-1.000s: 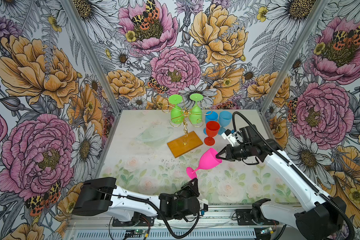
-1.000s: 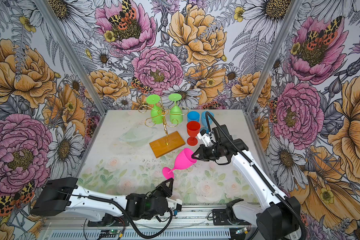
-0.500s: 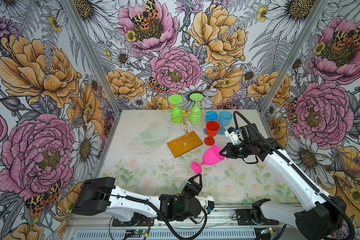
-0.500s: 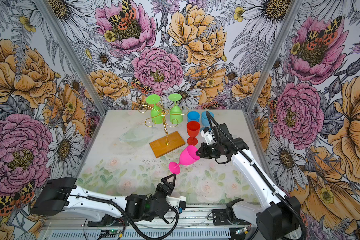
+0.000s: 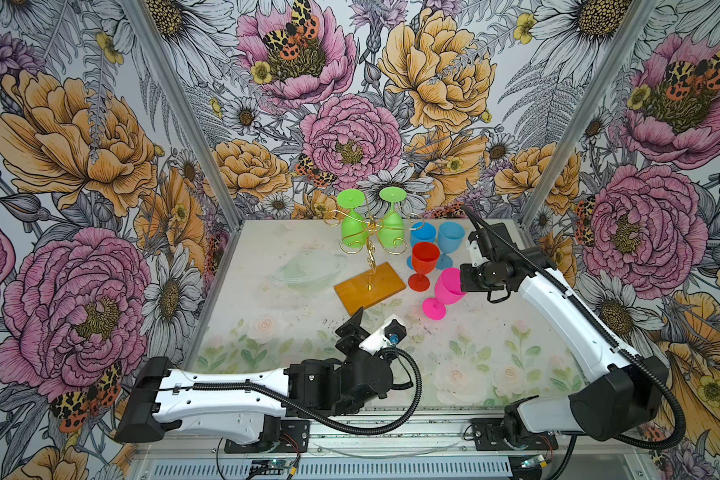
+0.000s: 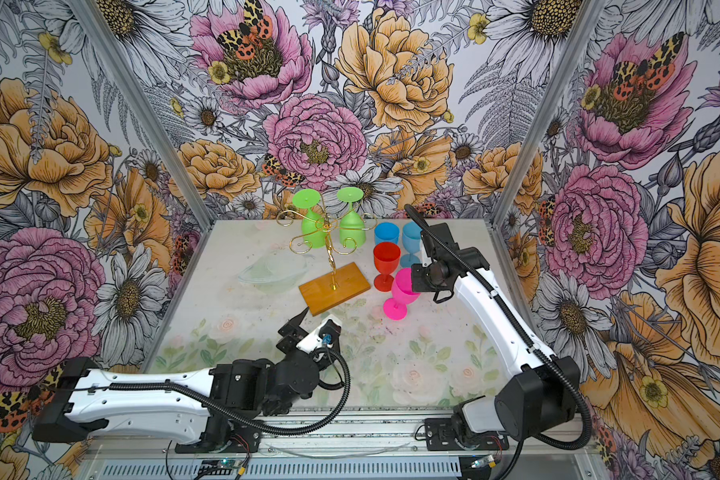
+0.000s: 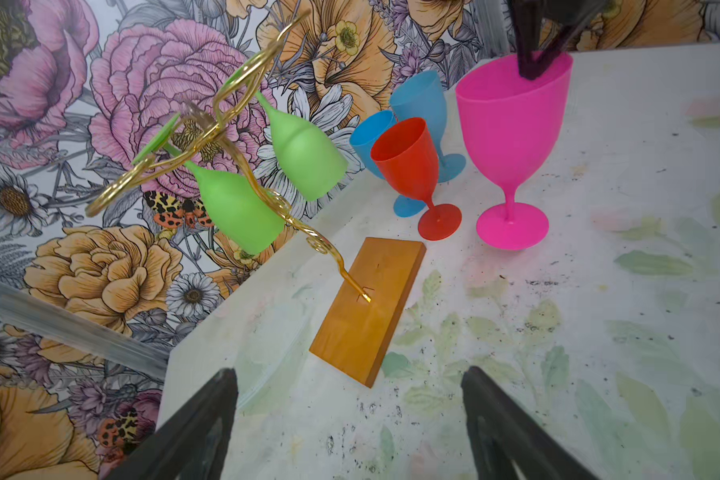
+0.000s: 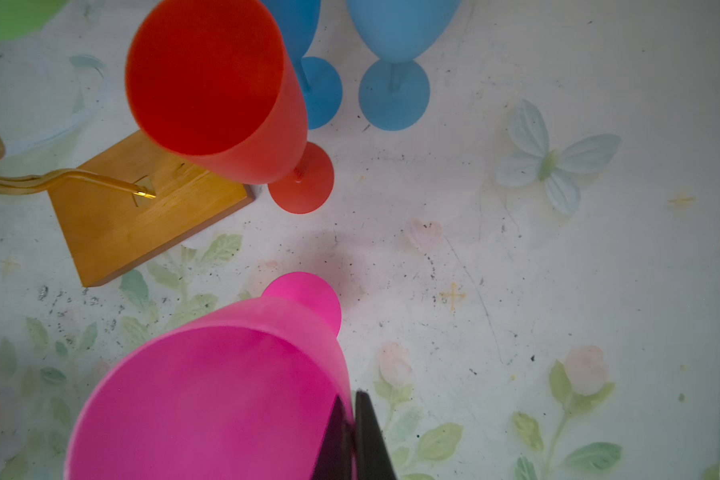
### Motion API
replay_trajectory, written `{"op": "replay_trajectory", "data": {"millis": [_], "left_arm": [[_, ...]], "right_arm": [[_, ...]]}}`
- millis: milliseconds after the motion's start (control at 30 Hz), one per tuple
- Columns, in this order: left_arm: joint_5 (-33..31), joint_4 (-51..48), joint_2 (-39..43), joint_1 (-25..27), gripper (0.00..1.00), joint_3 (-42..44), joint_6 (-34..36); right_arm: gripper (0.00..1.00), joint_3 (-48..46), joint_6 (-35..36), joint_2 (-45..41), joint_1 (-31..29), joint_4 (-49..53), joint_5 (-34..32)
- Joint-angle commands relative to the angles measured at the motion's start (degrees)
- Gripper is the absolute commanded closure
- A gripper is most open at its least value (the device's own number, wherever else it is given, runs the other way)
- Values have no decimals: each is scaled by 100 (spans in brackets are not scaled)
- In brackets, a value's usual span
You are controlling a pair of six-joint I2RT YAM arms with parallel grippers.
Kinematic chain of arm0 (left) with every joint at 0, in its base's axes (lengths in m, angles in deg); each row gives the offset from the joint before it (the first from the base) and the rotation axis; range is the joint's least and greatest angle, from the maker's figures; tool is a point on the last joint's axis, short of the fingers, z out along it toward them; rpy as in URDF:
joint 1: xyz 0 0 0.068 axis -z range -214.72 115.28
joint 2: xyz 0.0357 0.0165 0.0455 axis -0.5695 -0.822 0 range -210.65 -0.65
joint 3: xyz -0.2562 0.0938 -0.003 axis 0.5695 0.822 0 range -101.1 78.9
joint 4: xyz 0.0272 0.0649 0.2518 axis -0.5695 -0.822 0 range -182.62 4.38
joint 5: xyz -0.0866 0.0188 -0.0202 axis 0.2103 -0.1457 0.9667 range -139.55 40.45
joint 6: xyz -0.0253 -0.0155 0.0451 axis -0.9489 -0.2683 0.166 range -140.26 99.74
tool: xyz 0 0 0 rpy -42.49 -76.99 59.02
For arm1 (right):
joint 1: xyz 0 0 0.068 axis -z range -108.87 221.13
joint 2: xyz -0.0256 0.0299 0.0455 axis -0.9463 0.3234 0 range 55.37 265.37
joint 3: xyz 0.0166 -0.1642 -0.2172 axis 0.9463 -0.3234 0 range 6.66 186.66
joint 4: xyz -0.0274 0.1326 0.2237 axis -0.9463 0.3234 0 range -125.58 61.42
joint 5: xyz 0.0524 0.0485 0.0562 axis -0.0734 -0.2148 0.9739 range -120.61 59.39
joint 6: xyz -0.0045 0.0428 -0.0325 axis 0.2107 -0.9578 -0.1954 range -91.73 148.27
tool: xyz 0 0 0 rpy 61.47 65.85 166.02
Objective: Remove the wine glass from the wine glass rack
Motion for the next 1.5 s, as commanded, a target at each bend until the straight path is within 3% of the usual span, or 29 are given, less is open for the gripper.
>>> {"op": "replay_trajectory", "data": {"millis": [0,100,267,367,667,1133,1467], "left_arm": [[913,-485,743,-496,9,254,-1385],[1713,-748,1479,-1343,9,407,-1955],[2667,-993,2256,-2380,6,579,-2164],[3188,-1365,2232,-2968,1,416,-2300],[5022,-1636,1830,-4875,1,-12,-2504],[6906,-1634,1245,-6682,1,-759,-2465],[7281,-1596,753,-7177,1,-973,-2519]], "right_arm": [[100,321,177,287,124,103,-524],[100,597,238,628,273,108,-679],[100,1125,319,1218,497,87,-800],[100,1461,361,1566,544,81,-764],[100,2315,436,2436,625,84,-764],[100,2784,425,3040,650,33,-677],[100,2977,398,3252,655,4,-330]]}}
